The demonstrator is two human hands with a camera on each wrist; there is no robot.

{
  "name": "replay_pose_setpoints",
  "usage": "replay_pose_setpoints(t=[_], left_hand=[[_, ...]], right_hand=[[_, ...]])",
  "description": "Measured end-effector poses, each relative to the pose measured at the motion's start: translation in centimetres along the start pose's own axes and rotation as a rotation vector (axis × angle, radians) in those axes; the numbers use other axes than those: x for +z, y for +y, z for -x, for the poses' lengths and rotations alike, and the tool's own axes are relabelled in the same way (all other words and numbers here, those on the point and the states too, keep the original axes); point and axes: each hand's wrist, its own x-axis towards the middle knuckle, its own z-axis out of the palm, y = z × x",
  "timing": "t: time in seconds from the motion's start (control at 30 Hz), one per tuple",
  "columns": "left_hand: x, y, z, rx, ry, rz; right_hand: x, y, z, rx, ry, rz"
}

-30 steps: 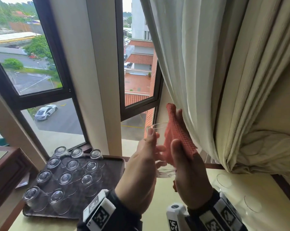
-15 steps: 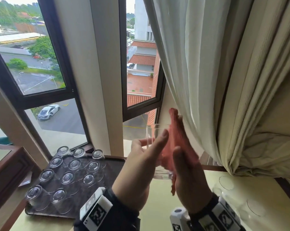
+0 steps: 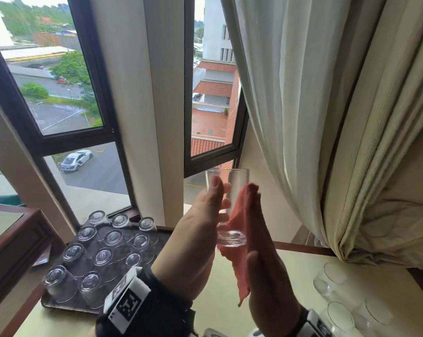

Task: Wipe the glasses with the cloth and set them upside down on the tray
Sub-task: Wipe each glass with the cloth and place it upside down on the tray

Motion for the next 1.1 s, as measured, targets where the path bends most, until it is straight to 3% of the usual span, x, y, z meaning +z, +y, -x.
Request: replay_pose_setpoints(t=[0.13,0.23,0.33,0.5,0.7,0.8,0.9,0.97,1.0,1.1], left_hand=[[1.6,-0.6,1.2,0.011,-0.083,-0.053],[2.1,-1.1,1.0,-0.003,-0.061,-0.028],[1.0,-0.3,0.1,0.001,0.004,0.035],[-0.2,0.3,-0.6,-0.028,0.075,0.064],[2.3,-1.6,0.7,-0.055,0.046,0.050],[2.8,-1.6,0.5,-0.071,0.046,0.047],[2.2,0.0,-0.3,-0.067,0.078,0.089],[1.3,1.0,-0.9,-0.067,0.100,0.115],[0.9,1.4,-1.1,-0.059,0.109,0.103],[0.7,1.3,-1.2,-0.051,0.078,-0.034]], right_hand=[[-1.0,-0.9,-2.9,0.248,0.137,-0.252],[-0.8,-1.9,-3.7,0.152,0.181,-0.167],[0.2,-2.5,-2.0,-0.018,-0.009,0.028],[0.8,-0.7,1.4,0.014,0.004,-0.044],[-1.3,-0.9,-1.6,0.387,0.193,-0.269],[-1.2,-1.4,-2.5,0.313,0.162,-0.244],[-0.6,-1.0,0.0,0.195,0.008,-0.118],[-0.3,-1.1,1.5,0.341,-0.176,-0.128],[-0.3,-1.0,2.0,0.330,-0.205,-0.109],[0.1,-0.4,1.6,0.089,-0.018,-0.067]])
